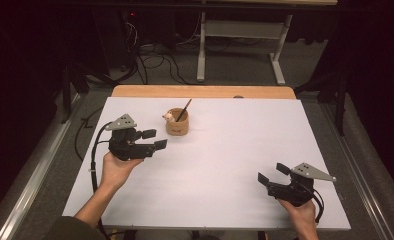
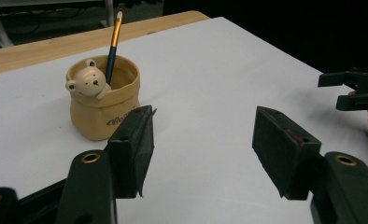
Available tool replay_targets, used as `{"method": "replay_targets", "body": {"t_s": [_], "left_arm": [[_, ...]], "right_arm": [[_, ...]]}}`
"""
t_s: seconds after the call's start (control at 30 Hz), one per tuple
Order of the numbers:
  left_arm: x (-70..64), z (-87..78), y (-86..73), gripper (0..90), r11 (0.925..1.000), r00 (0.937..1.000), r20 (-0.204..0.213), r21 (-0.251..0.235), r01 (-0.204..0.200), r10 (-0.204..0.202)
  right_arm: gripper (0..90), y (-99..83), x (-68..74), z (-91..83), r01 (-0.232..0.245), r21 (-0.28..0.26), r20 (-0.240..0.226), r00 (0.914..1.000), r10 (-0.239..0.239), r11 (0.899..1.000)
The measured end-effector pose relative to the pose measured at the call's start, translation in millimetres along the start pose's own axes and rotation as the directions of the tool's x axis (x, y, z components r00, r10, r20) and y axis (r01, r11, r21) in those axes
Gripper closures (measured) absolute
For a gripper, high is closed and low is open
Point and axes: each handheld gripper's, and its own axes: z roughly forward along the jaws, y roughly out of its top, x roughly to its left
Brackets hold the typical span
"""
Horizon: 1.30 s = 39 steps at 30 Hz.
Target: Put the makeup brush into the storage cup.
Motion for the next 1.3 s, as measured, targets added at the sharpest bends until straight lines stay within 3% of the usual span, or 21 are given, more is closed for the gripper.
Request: {"method": "replay_targets", "body": {"t_s": [0.63,1.3], "left_arm": [[-3.9,-4.0,-15.0,37.1,0.9999,0.9999,0.009,0.008,0.014,-0.014],[-4.3,-5.6,-30.4,36.9,0.9995,0.9997,-0.023,0.030,0.013,-0.012]], "right_arm": [[17.4,0.3,-0.6,0.2,0.006,-0.002,0.000,1.0000,-0.006,1.000],[17.3,0.9,-0.8,-0.2,-0.007,-0.011,-0.001,1.0000,0.007,1.000]]}}
